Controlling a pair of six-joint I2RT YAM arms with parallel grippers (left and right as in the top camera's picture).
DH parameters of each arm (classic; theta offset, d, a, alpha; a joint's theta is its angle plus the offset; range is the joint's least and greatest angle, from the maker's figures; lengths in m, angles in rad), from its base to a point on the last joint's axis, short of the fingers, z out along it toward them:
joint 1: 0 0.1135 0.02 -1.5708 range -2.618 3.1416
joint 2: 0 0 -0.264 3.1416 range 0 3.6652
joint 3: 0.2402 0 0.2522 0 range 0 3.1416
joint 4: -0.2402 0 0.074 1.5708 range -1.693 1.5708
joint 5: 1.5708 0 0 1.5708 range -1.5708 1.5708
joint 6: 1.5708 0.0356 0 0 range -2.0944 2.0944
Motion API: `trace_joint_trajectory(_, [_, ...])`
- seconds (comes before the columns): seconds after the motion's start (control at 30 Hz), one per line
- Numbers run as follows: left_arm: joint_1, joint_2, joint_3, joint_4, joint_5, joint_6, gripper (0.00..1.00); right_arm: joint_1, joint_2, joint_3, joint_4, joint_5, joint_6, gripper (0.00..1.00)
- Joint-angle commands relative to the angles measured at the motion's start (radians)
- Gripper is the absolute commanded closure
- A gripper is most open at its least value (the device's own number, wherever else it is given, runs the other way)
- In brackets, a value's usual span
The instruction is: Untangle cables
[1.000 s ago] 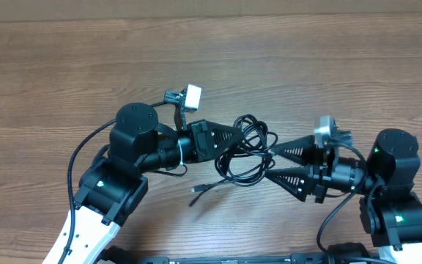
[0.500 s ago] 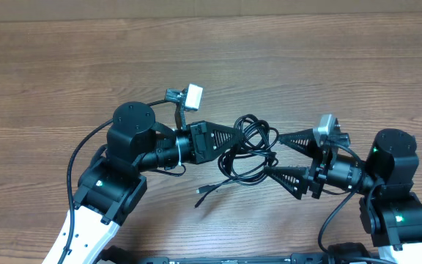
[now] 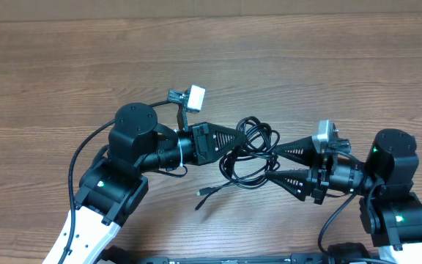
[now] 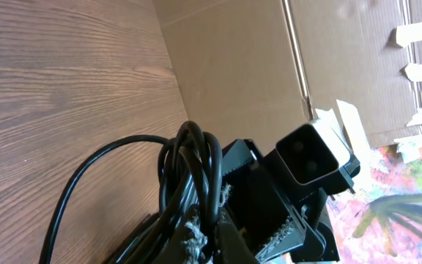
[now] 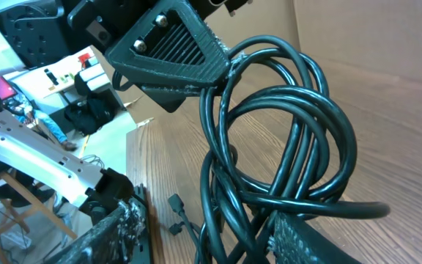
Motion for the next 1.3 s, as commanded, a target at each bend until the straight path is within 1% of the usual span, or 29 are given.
trace_joint_trajectory(0.0, [-0.003, 0.003, 0.021, 0.018, 0.005, -0.025, 0.96, 0.004, -0.008, 0.021, -0.006, -0.022, -0.005, 0.46])
trace_joint_trajectory(0.1, [-0.003, 0.003, 0.021, 0.034, 0.004, -0.026, 0.96, 0.004, -0.008, 0.021, -0.017, -0.022, -0.005, 0.5])
trace_joint_trajectory(0.33, [-0.003, 0.003, 0.021, 0.079, -0.021, -0.032, 0.96, 0.004, -0.008, 0.021, -0.03, -0.068, -0.006, 0.52])
trace_joint_trajectory(0.57, [-0.003, 0.003, 0.021, 0.079, -0.03, -0.031, 0.96, 0.004, -0.008, 0.021, -0.013, -0.154, -0.01, 0.6])
trace_joint_trajectory(0.7, [-0.003, 0.003, 0.02, 0.079, -0.034, -0.031, 0.96, 0.004, -0.008, 0.021, 0.025, -0.21, -0.01, 0.6])
trace_joint_trajectory(0.87, [-0.003, 0.003, 0.021, 0.08, -0.033, -0.032, 0.96, 0.004, -0.008, 0.021, 0.042, -0.211, -0.01, 0.59])
trace_joint_trajectory(0.93, [-0.006, 0.003, 0.021, 0.084, -0.033, -0.032, 0.96, 0.004, -0.006, 0.021, 0.042, -0.211, -0.01, 0.55])
trace_joint_trajectory(1.07, [-0.031, 0.003, 0.021, 0.12, -0.037, -0.034, 0.96, 0.004, 0.005, 0.021, 0.041, -0.212, -0.009, 0.54])
trace_joint_trajectory(1.17, [-0.056, 0.003, 0.021, 0.139, -0.07, -0.037, 0.96, 0.009, 0.022, 0.021, 0.042, -0.211, -0.01, 0.54])
trace_joint_trajectory(1.2, [-0.062, 0.003, 0.021, 0.139, -0.083, -0.039, 0.96, 0.014, 0.029, 0.021, 0.042, -0.212, -0.01, 0.51])
trace_joint_trajectory(1.27, [-0.073, 0.003, 0.021, 0.14, -0.099, -0.04, 0.96, 0.028, 0.043, 0.021, 0.042, -0.212, -0.01, 0.5])
